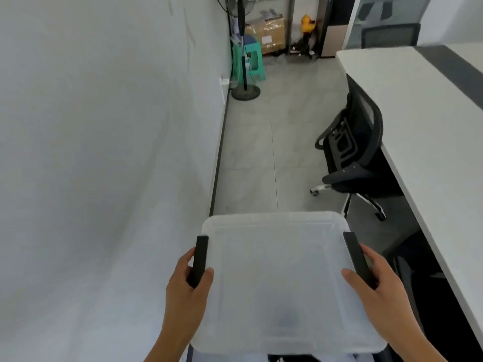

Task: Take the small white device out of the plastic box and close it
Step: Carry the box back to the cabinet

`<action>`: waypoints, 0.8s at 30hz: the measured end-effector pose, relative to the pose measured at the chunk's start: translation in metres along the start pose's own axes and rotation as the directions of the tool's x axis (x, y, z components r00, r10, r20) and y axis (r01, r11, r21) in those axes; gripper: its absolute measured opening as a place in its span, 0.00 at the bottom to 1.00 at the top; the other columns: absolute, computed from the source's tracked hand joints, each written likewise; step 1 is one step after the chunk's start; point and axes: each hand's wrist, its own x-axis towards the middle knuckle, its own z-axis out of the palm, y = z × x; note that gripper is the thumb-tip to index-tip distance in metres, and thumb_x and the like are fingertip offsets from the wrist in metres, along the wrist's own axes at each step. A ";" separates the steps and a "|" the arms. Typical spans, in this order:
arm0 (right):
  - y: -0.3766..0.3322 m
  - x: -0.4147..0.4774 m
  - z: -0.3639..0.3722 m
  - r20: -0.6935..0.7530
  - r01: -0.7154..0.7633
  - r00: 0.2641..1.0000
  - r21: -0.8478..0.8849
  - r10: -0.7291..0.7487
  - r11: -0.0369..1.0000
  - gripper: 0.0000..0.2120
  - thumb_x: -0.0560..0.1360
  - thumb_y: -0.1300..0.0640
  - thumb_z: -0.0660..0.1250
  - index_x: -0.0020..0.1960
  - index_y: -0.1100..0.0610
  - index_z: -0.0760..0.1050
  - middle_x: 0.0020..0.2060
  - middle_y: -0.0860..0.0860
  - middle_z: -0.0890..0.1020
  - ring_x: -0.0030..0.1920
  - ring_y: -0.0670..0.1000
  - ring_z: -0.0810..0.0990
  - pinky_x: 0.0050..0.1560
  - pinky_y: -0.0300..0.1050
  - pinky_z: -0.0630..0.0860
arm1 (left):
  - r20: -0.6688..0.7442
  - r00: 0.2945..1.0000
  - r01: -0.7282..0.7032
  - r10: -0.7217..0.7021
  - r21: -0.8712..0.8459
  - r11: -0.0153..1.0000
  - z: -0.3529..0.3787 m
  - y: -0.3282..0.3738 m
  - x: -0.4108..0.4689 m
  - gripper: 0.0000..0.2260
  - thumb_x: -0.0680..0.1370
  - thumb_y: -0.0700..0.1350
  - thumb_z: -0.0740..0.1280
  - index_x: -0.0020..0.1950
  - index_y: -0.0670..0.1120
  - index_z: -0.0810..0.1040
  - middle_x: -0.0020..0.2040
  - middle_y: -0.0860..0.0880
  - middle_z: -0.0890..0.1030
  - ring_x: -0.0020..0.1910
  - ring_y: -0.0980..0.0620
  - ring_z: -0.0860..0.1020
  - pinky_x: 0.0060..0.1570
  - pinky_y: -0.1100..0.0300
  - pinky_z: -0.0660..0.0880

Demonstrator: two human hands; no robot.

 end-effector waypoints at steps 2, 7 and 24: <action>-0.031 0.052 0.002 0.007 0.030 1.000 0.000 -0.030 1.000 0.27 0.73 0.56 0.69 0.70 0.51 0.66 0.43 0.51 0.80 0.42 0.53 0.80 0.36 0.44 0.74 | -0.013 1.000 0.003 -0.003 -0.019 1.000 0.012 0.030 0.041 0.20 0.76 0.42 0.66 0.68 0.51 0.70 0.37 0.47 0.76 0.35 0.50 0.75 0.34 0.63 0.69; -0.090 0.166 0.013 0.059 0.083 0.995 -0.036 -0.081 0.996 0.27 0.74 0.56 0.68 0.71 0.50 0.64 0.42 0.45 0.78 0.40 0.48 0.78 0.35 0.40 0.73 | -0.045 0.999 0.023 -0.025 -0.035 0.999 0.038 0.077 0.138 0.20 0.76 0.42 0.66 0.68 0.52 0.70 0.39 0.46 0.77 0.37 0.50 0.76 0.34 0.62 0.70; -0.270 0.515 0.105 -0.091 -0.008 0.996 0.088 0.016 0.996 0.26 0.73 0.58 0.70 0.69 0.48 0.68 0.43 0.47 0.82 0.44 0.49 0.80 0.39 0.44 0.74 | 0.093 0.995 -0.044 0.043 0.001 0.999 0.112 0.237 0.562 0.18 0.76 0.43 0.66 0.66 0.53 0.71 0.37 0.44 0.76 0.32 0.51 0.72 0.33 0.62 0.69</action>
